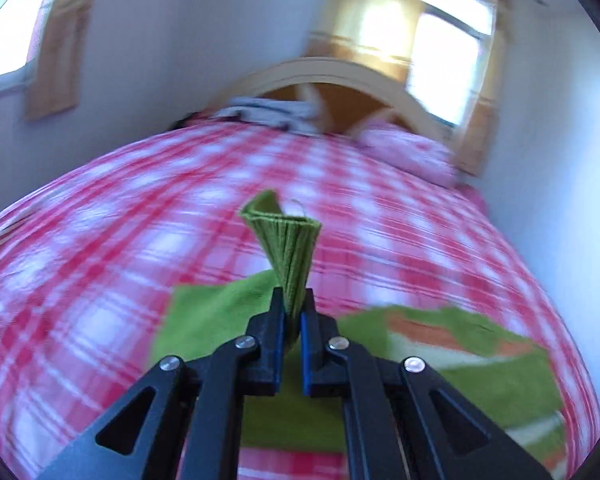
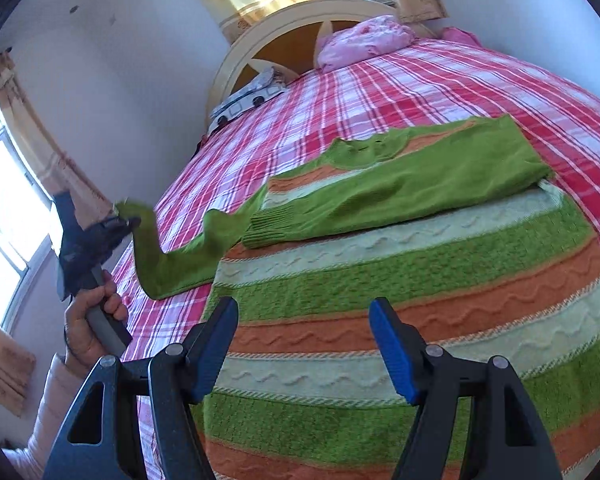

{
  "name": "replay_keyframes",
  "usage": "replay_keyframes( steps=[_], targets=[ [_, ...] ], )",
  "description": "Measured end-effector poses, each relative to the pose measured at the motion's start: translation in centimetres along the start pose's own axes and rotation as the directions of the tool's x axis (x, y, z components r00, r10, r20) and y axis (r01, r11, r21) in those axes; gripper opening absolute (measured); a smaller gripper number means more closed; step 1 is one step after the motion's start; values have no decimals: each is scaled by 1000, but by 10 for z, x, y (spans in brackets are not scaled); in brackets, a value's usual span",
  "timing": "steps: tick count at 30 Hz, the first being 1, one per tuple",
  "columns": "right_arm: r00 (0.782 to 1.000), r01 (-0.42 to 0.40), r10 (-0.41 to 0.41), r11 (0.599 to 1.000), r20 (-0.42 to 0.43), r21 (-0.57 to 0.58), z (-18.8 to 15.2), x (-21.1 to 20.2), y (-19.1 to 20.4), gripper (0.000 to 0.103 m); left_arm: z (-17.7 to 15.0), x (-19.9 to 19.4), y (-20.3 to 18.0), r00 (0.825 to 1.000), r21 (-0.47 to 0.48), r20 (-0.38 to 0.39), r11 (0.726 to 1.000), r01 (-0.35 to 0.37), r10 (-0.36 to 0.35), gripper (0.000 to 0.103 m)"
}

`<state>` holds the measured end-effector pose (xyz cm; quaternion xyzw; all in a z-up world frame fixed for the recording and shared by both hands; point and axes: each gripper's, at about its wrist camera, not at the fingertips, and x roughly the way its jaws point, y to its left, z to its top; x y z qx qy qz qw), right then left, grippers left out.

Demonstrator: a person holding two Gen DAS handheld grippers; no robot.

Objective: Fold small clothes
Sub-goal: 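Grasp the other green sleeve with the left gripper and fold it across the body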

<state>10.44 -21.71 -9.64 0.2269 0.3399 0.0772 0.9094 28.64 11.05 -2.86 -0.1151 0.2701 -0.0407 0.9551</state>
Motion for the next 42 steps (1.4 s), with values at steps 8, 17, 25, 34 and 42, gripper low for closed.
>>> replay_keyframes(
  steps=[8, 17, 25, 34, 42],
  targets=[
    [1000, 27, -27, 998, 5, 48, -2, -6, -24, 69, -59, 32, -103, 982, 125, -150, 983, 133, -113, 7],
    [999, 43, -43, 995, 5, 91, -2, -10, -44, 69, -87, 49, -116, 959, 160, -279, 981, 108, -60, 14],
    [997, -72, 73, 992, -6, 104, 46, 0, -39, 70, -105, -11, -54, 974, 82, -223, 997, -7, 25, 98],
    [988, -71, 74, 997, -134, 27, 90, 119, -2, 77, -147, -19, -30, 971, 63, -204, 992, -112, 122, 97],
    [980, 133, -165, 961, -114, -242, 63, 172, 36, 27, -149, -24, -25, 975, 50, -200, 995, -90, 98, 101]
  ],
)
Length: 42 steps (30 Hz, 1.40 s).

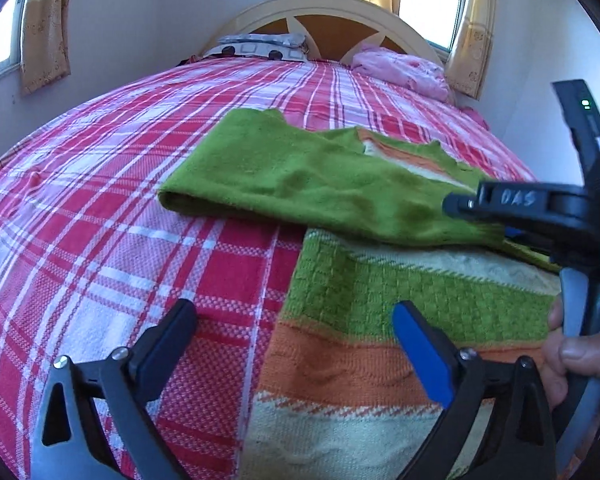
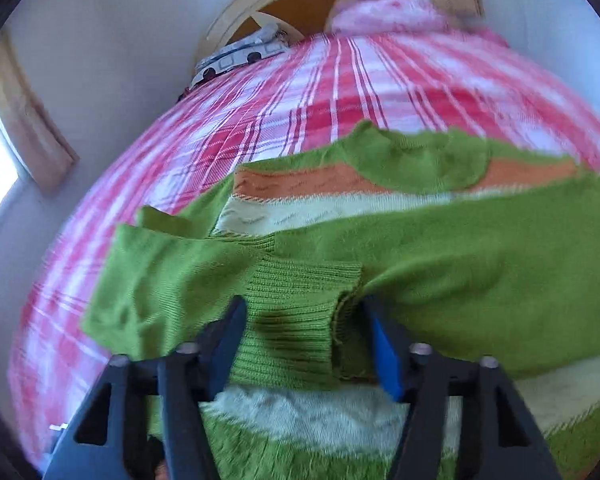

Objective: Fold small clothes

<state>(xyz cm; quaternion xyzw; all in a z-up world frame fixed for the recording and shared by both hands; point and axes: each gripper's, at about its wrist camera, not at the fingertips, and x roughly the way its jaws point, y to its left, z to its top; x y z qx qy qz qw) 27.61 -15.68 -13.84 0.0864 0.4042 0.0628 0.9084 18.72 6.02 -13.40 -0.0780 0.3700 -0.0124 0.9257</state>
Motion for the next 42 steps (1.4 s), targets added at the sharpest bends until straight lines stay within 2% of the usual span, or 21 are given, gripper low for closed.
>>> replay_keyframes(
  steps=[3, 8, 13, 18, 21, 22, 23, 24, 25, 26, 28, 29, 32, 33, 34, 35, 36, 39, 41, 42],
  targets=[
    [1000, -4, 4, 1000, 9, -24, 6, -6, 1, 6, 3, 3, 0, 1000, -8, 1, 1000, 17, -17, 103],
    [990, 24, -9, 994, 138, -106, 35, -47, 13, 5, 5, 5, 2, 1000, -14, 2, 1000, 24, -24, 103],
    [960, 96, -49, 982, 276, -161, 75, -103, 9, 4, 6, 6, 1, 1000, -13, 1, 1000, 23, -23, 103],
    [904, 239, -164, 960, 394, -149, 100, -160, -35, 1, 6, 6, 0, 1000, -10, 0, 1000, 19, -19, 103],
    [887, 306, -241, 945, 394, -110, 102, -171, -71, 1, 7, 8, 0, 1000, -8, -1, 1000, 16, -16, 103],
    [891, 302, -249, 950, 378, -85, 101, -171, -84, 1, 7, 8, 0, 1000, -8, -1, 1000, 15, -15, 103],
    [911, 253, -219, 966, 349, -56, 97, -168, -99, 1, 7, 8, 0, 1000, -7, -2, 1000, 14, -14, 103],
    [939, 157, -145, 988, 313, -12, 90, -162, -114, 1, 8, 9, 0, 1000, -6, -2, 1000, 11, -11, 103],
    [949, 103, -105, 994, 298, 20, 85, -159, -121, 1, 7, 9, -1, 1000, -4, -3, 1000, 9, -9, 103],
    [961, 11, -30, 997, 275, 70, 77, -150, -131, 1, 7, 9, -2, 1000, -3, -3, 1000, 7, -7, 103],
    [972, -157, 122, 973, 202, 167, 64, -119, -142, 2, 8, 9, -2, 1000, -2, -4, 1000, 6, -6, 103],
    [973, -191, 159, 962, 167, 194, 59, -103, -141, 2, 8, 10, -2, 1000, -2, -4, 1000, 6, -6, 103],
    [982, -185, 172, 961, 76, 206, 52, -64, -128, 4, 7, 9, -2, 1000, -3, -3, 1000, 6, -6, 103],
    [983, -182, 177, 961, 44, 210, 51, -51, -123, 11, 8, 9, -2, 1000, -3, -3, 1000, 7, -7, 103],
    [984, -177, 176, 960, 25, 217, 50, -42, -119, 32, 7, 9, -2, 1000, -3, -3, 1000, 6, -6, 103],
    [985, -171, 170, 959, 25, 228, 48, -33, -115, 46, 7, 9, -2, 1000, -3, -3, 1000, 7, -7, 103],
    [984, -180, 175, 952, 43, 247, 48, -29, -116, 65, 7, 9, -2, 1000, -4, -3, 1000, 8, -8, 103],
    [984, -177, 170, 939, 50, 294, 48, -21, -118, 68, 8, 10, -2, 1000, -7, -1, 1000, 13, -13, 103],
    [995, -102, 99, 960, 26, 260, 48, -17, -112, 67, 7, 10, -1, 1000, -8, 1, 1000, 14, -14, 103],
    [997, -76, 74, 972, 20, 222, 50, -14, -109, 61, 7, 10, -2, 1000, -8, 1, 1000, 15, -15, 103]
  ],
)
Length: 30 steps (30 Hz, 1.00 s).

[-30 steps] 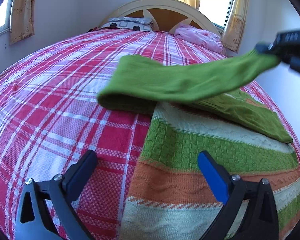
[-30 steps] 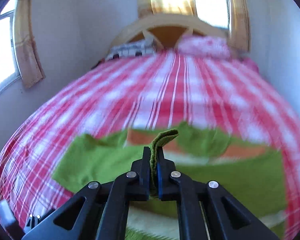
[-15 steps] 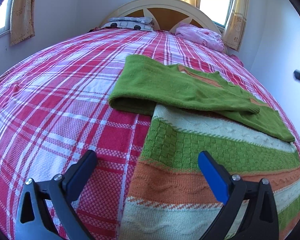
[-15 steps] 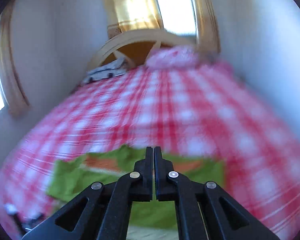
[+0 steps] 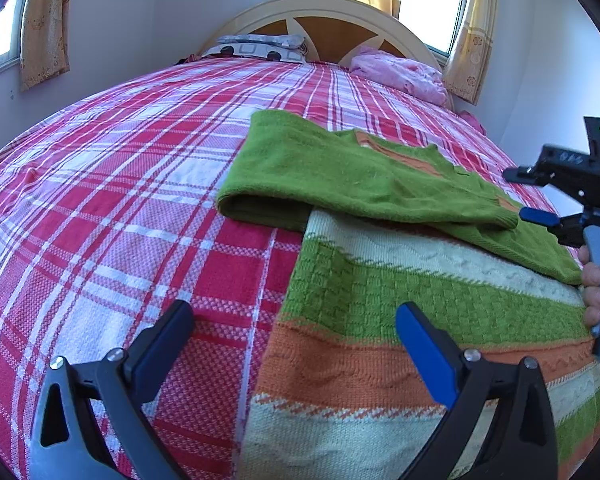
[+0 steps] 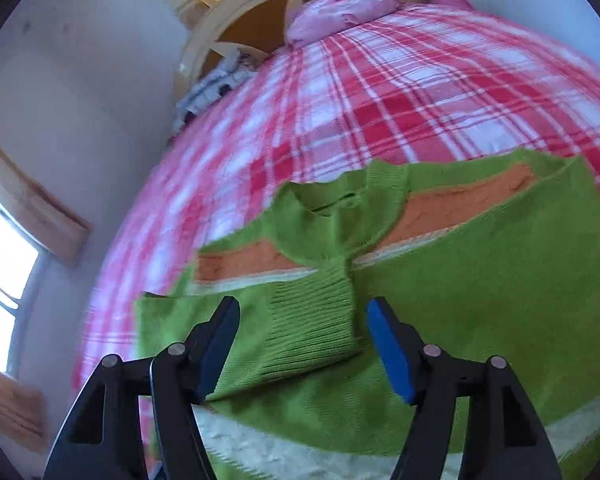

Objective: Fold small clothes

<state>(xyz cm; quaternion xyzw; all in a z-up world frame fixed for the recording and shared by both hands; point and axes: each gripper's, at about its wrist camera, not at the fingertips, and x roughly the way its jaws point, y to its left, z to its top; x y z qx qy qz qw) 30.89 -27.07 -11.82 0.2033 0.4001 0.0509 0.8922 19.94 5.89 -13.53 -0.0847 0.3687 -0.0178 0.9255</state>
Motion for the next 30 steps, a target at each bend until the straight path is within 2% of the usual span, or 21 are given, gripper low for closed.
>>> replay_keyframes(
  steps=[1, 2, 3, 4, 6, 8, 9, 11, 15, 18, 22, 25, 27, 28, 30],
  targets=[
    [1000, 16, -17, 999, -13, -32, 0, 4, 5, 48, 0, 0, 0, 1000, -1, 1, 1000, 1, -1, 103],
    [998, 41, -44, 997, -43, -70, -1, 14, 9, 45, 0, 0, 1, 1000, -3, 2, 1000, 3, -3, 103],
    [993, 76, -85, 991, -78, -108, -5, 27, 15, 44, 0, 0, 1, 1000, -6, 4, 1000, 6, -6, 103],
    [991, 100, -110, 987, -79, -129, -7, 33, 17, 44, 0, 0, 1, 1000, -7, 4, 1000, 8, -7, 103],
    [983, 172, -183, 960, -30, -220, -12, 36, 31, 44, 0, 0, 2, 1000, -8, 6, 1000, 9, -9, 103],
    [978, 197, -209, 942, -15, -271, -14, 36, 39, 12, -1, 0, 2, 1000, -9, 6, 1000, 11, -10, 103],
    [978, 193, -206, 940, -17, -282, -15, 34, 43, 4, -1, 0, 2, 1000, -9, 6, 1000, 11, -11, 103],
    [975, 215, -220, 926, 22, -309, -13, 25, 50, 4, -1, -1, 2, 1000, -9, 7, 1000, 11, -11, 103],
    [959, 266, -208, 892, 191, -364, 0, -28, 76, 4, -1, -1, 2, 1000, -9, 6, 1000, 11, -11, 103],
    [923, 329, -210, 864, 322, -381, 15, -78, 86, 4, -1, -1, 2, 1000, -9, 7, 1000, 10, -10, 103],
    [875, 399, -226, 839, 429, -370, 33, -130, 83, 4, -1, -1, 2, 1000, -8, 6, 1000, 10, -10, 103],
    [859, 434, -262, 829, 440, -352, 39, -149, 66, 4, -1, -1, 2, 1000, -9, 7, 1000, 10, -10, 103],
    [853, 463, -310, 822, 420, -332, 38, -147, 45, 4, -1, -1, 2, 1000, -8, 7, 1000, 10, -9, 103],
    [859, 461, -324, 825, 395, -326, 37, -142, 33, 4, -1, -1, 2, 1000, -8, 6, 1000, 10, -10, 103],
    [898, 405, -314, 863, 309, -300, 32, -124, 6, 4, -1, 0, 2, 1000, -8, 6, 1000, 10, -10, 103]
  ],
)
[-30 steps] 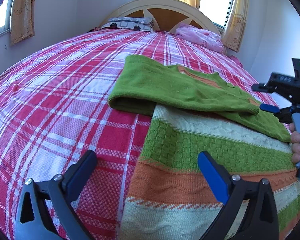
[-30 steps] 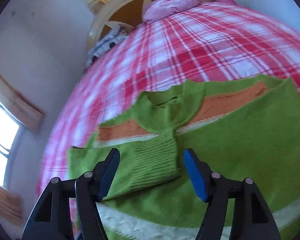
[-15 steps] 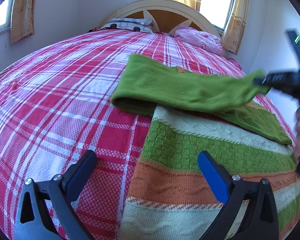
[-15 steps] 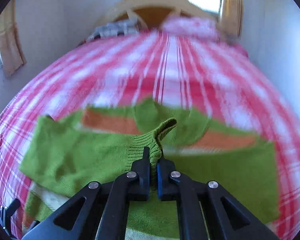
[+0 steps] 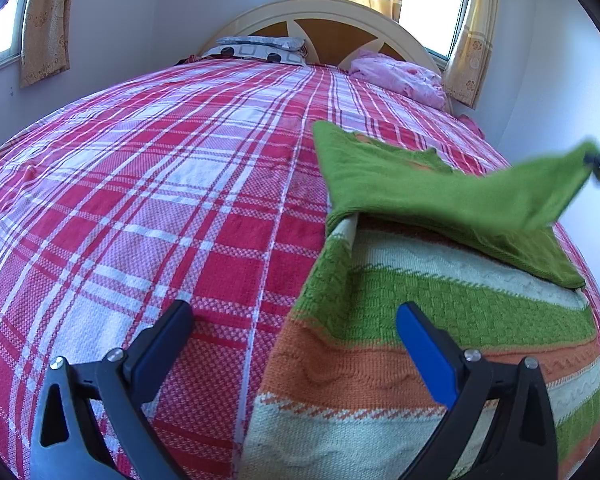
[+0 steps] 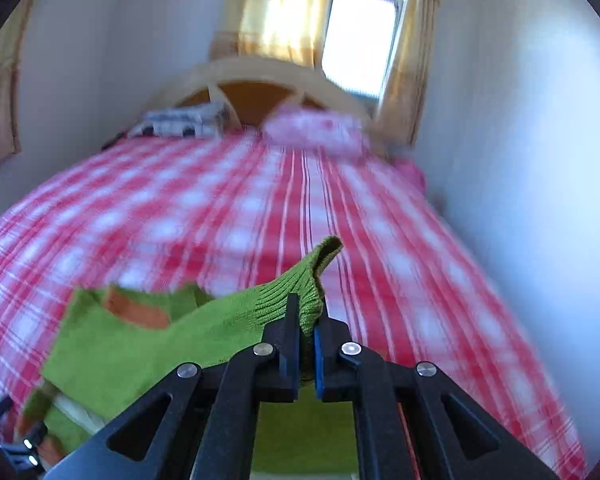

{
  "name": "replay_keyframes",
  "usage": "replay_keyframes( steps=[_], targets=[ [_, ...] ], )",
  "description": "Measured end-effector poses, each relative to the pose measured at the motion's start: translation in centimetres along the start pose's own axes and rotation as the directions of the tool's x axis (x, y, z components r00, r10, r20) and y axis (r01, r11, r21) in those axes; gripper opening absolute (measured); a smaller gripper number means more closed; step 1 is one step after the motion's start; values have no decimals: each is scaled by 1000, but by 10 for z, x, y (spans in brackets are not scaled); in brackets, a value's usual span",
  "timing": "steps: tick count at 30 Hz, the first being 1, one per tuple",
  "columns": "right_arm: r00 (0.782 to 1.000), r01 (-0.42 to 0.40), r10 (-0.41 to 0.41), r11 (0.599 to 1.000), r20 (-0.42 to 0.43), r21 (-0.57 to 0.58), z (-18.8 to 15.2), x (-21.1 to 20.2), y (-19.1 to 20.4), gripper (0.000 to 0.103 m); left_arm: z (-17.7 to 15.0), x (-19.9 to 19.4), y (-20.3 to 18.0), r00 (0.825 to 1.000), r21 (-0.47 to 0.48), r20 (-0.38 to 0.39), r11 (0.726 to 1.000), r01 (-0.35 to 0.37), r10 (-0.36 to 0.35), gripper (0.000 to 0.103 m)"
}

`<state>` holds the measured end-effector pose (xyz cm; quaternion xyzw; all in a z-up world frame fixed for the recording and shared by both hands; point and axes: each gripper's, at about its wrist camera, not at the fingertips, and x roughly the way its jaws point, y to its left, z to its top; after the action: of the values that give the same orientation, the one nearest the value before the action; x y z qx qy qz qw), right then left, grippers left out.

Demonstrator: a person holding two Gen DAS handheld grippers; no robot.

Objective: Fold small clothes

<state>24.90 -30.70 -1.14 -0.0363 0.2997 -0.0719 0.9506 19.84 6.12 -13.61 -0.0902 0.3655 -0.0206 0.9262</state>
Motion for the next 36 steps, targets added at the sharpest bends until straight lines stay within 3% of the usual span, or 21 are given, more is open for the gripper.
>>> replay_keyframes(
  steps=[4, 8, 9, 10, 13, 15, 18, 21, 24, 28, 30, 33, 36],
  targets=[
    [990, -41, 49, 997, -135, 60, -49, 50, -11, 5, 0, 0, 0, 1000, 4, -3, 1000, -6, 6, 103],
    [960, -41, 76, 991, -271, 130, -84, 76, -23, 12, 1, 1, -3, 1000, 20, -16, 1000, -25, 25, 103],
    [959, -64, 109, 982, -260, 176, -88, 73, -33, 17, 1, 2, -4, 999, 26, -22, 999, -33, 33, 103],
    [966, -37, 89, 977, -244, 212, -89, 64, -45, 25, 4, 4, -8, 998, 48, -41, 997, -53, 55, 103],
    [988, 117, -82, 948, -128, 295, -82, 21, -76, 26, 17, 13, -18, 989, 89, -94, 991, -102, 110, 103],
    [992, 123, -114, 951, -49, 285, -73, -2, -78, 26, 33, 24, -25, 981, 97, -112, 985, -146, 156, 103],
    [1000, 4, 0, 987, -25, 158, -58, -12, -51, 26, 49, 46, -30, 963, 96, -140, 971, -220, 232, 103],
    [989, -121, 129, 986, -67, 114, -54, -3, -19, 26, 65, 68, -20, 930, 51, -182, 948, -316, 320, 103],
    [978, -155, 165, 984, -127, 83, -63, 14, 4, 25, 70, 74, 12, 950, -88, -218, 965, -249, 225, 103],
    [931, -232, 247, 969, -268, 89, -94, 58, 21, 26, 63, 65, 15, 956, -79, -184, 966, -246, 229, 103],
    [950, -222, 225, 974, -215, 39, -103, 55, 27, 26, 60, 60, 16, 962, -91, -174, 970, -226, 208, 103],
    [949, -223, 227, 974, -219, 47, -103, 55, 25, 28, 54, 53, 9, 962, -25, -169, 975, -221, 213, 103],
    [948, -236, 242, 970, -208, 57, -99, 44, 21, 29, 50, 32, 17, 972, -38, -146, 980, -193, 186, 103]
  ],
)
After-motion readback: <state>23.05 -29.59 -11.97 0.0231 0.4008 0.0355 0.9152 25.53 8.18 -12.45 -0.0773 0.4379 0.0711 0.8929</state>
